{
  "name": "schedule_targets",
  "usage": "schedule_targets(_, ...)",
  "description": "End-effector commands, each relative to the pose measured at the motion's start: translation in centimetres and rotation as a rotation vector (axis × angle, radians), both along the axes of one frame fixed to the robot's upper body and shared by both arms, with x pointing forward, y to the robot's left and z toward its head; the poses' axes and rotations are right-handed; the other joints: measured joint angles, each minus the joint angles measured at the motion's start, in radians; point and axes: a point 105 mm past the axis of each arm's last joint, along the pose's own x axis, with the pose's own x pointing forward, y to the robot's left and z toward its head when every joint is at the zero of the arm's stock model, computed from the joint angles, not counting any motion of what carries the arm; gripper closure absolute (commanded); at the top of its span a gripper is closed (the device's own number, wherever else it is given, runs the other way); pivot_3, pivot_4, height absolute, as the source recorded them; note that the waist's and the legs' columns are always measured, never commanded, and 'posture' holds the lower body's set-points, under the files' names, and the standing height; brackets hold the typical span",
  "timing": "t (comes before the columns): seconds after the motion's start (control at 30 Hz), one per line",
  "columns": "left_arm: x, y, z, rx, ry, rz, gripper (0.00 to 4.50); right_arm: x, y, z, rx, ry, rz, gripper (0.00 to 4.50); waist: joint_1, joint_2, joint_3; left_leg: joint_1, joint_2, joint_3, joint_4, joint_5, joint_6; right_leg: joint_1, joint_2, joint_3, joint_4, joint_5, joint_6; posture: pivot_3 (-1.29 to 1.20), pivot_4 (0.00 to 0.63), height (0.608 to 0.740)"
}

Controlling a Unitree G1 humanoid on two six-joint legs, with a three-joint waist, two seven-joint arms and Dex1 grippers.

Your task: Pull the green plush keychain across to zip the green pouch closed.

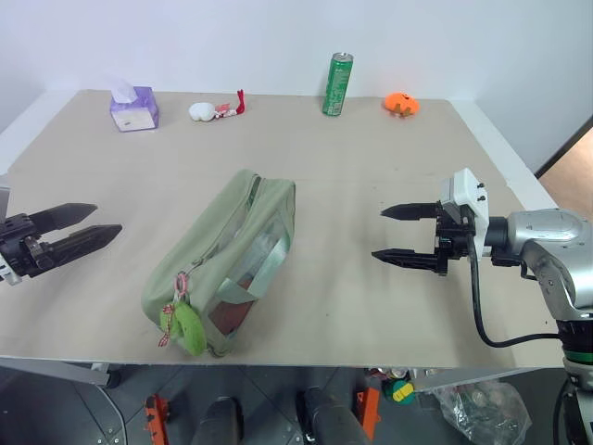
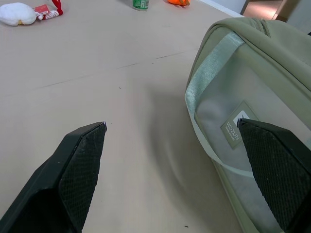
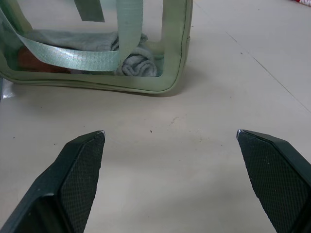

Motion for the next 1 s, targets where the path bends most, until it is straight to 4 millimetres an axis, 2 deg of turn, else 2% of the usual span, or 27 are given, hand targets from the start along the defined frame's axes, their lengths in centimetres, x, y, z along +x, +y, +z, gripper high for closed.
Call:
schedule_targets(0.03, 0.1, 0.3, 0.7, -0.009, -0.039, 0.024, 0.03, 0.0, 0.7, 1.5, -0.011, -0.076, 0.026, 0.0, 0.0, 0.0, 0.0, 0.0, 0.0, 0.0, 0.0, 0.0, 0.0, 0.0, 0.0, 0.0, 0.0, 0.0, 0.0, 0.0, 0.15, 0.74)
schedule_targets(0.1, 0.4, -0.4, 0.7, -0.03, -0.045, 0.007, 0.03, 0.4, 1.5, 1.9, -0.035, -0.115, 0.042, 0.0, -0.001, 0.001, 0.0, 0.001, 0.0, 0.0, 0.0, 0.0, 0.0, 0.0, 0.0, 0.0, 0.0, 0.0, 0.0, 0.0, 0.15, 0.74)
schedule_targets(0.2, 0.7, -1.6, 1.3, -0.04, -0.075, -0.032, 0.03, 1.4, 1.7, 1.6, -0.155, -0.173, 0.027, 0.0, -0.001, 0.001, 0.0, 0.001, 0.001, 0.001, 0.001, 0.0, -0.001, 0.0, 0.0, -0.001, 0.001, 0.002, -0.002, 0.0, 0.15, 0.74)
schedule_targets(0.27, 0.9, -2.3, 1.7, -0.038, -0.092, -0.061, 0.03, 1.9, 2.0, 2.2, -0.192, -0.218, 0.033, 0.0, -0.001, 0.001, 0.0, 0.001, 0.001, 0.0, 0.001, 0.001, -0.001, 0.0, 0.0, -0.001, 0.001, 0.002, -0.002, 0.0, 0.15, 0.74)
schedule_targets(0.4, 1.0, -4.3, 3.5, -0.034, -0.158, -0.144, 0.03, 1.4, 4.4, 5.8, -0.208, -0.362, 0.15, 0.0, 0.0, 0.001, 0.001, 0.0, 0.001, 0.0, 0.001, 0.001, -0.001, 0.0, 0.0, -0.001, 0.001, 0.002, -0.002, 0.0, 0.15, 0.74)
schedule_targets(0.5, 0.8, -6.5, 5.1, -0.014, -0.21, -0.249, 0.03, 0.3, 7.4, 9.4, -0.251, -0.51, 0.309, 0.0, -0.002, 0.002, 0.001, 0.0, 0.001, 0.0, 0.001, 0.001, -0.001, 0.0, 0.0, -0.002, 0.001, 0.002, -0.002, 0.0, 0.15, 0.74)
schedule_targets(0.57, 0.9, -7.4, 5.5, 0.0, -0.212, -0.299, 0.03, -0.5, 8.8, 10.1, -0.297, -0.545, 0.417, 0.0, -0.003, 0.004, 0.002, 0.0, 0.001, 0.0, 0.001, 0.001, -0.002, -0.002, 0.001, -0.001, 0.001, 0.003, -0.003, 0.0, 0.15, 0.74)
schedule_targets(0.73, 0.5, -9.7, 6.3, 0.039, -0.221, -0.412, 0.03, -0.7, 11.3, 9.2, -0.413, -0.58, 0.586, 0.0, -0.002, 0.002, 0.001, 0.0, 0.002, -0.003, 0.001, 0.001, -0.002, 0.0, 0.002, -0.004, 0.001, 0.003, -0.004, 0.0, 0.15, 0.74)
schedule_targets(0.87, 0.0, -11.0, 6.7, 0.062, -0.22, -0.494, 0.03, 0.8, 13.2, 7.7, -0.502, -0.627, 0.638, 0.0, -0.003, 0.002, 0.001, -0.001, 0.001, -0.003, 0.002, 0.002, -0.003, 0.0, 0.001, -0.004, 0.002, 0.003, -0.004, 0.0, 0.15, 0.74)
schedule_targets(1.0, -0.6, -11.3, 6.7, 0.075, -0.193, -0.537, 0.03, 2.0, 14.8, 6.6, -0.547, -0.669, 0.66, 0.0, -0.004, 0.002, 0.002, 0.0, 0.001, -0.003, 0.002, 0.002, -0.003, -0.001, 0.001, -0.004, 0.003, 0.003, -0.005, 0.0, 0.15, 0.74)
